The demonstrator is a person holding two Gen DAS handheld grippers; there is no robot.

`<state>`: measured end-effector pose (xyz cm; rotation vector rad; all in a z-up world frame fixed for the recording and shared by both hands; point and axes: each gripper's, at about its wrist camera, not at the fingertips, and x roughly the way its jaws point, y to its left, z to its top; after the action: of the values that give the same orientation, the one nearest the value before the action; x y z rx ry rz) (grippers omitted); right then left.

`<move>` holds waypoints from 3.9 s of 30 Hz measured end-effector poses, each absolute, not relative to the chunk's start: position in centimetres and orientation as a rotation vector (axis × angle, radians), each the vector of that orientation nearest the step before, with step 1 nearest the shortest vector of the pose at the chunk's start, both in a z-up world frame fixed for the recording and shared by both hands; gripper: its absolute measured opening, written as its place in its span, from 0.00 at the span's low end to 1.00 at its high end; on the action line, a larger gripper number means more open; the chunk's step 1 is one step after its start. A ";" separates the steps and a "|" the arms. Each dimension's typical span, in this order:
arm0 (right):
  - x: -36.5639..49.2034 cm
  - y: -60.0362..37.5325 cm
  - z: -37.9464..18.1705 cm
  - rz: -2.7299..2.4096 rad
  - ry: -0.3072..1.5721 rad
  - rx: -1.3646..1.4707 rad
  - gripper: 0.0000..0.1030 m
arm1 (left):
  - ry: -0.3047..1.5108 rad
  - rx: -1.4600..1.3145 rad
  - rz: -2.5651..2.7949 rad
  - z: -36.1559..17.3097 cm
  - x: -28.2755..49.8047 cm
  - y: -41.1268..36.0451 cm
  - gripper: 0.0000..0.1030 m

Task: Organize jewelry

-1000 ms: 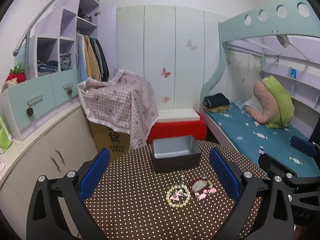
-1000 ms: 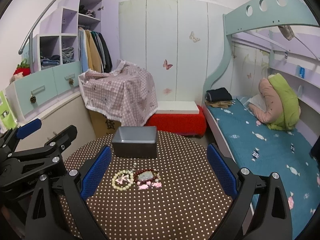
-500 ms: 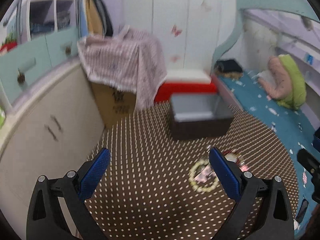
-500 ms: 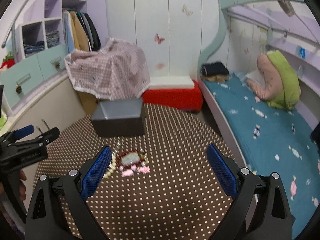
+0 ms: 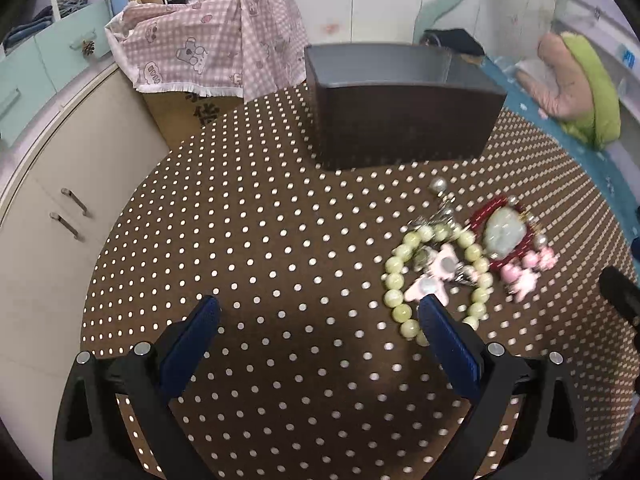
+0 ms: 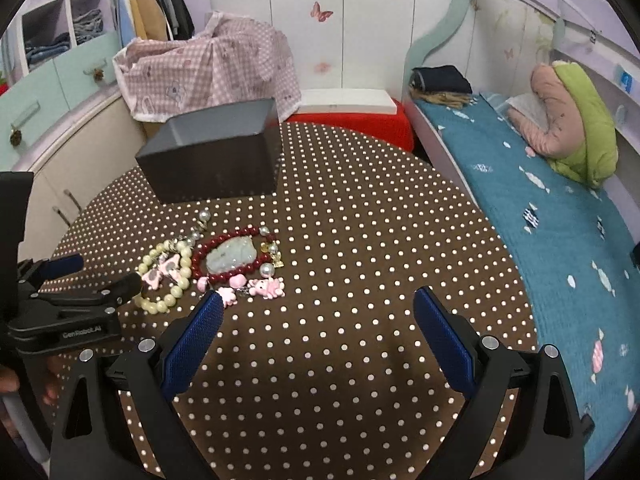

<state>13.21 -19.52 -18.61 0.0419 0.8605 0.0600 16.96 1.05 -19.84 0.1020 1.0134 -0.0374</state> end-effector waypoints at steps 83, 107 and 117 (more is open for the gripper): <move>16.1 -6.0 -20.9 0.475 0.970 -0.163 0.53 | 0.987 -0.235 -0.332 -18.5 11.4 11.1 0.08; 18.3 -3.4 -20.9 0.597 0.982 -0.230 0.37 | 1.004 -0.236 -0.331 -19.2 11.5 11.9 0.08; 19.1 -1.2 -20.4 0.748 1.028 -0.375 0.23 | 1.021 -0.245 -0.327 -19.8 12.1 12.1 0.08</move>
<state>19.08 -1.22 -20.45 -0.3749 1.0279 0.7484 12.06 12.07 -19.84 -0.2449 1.0213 -0.3265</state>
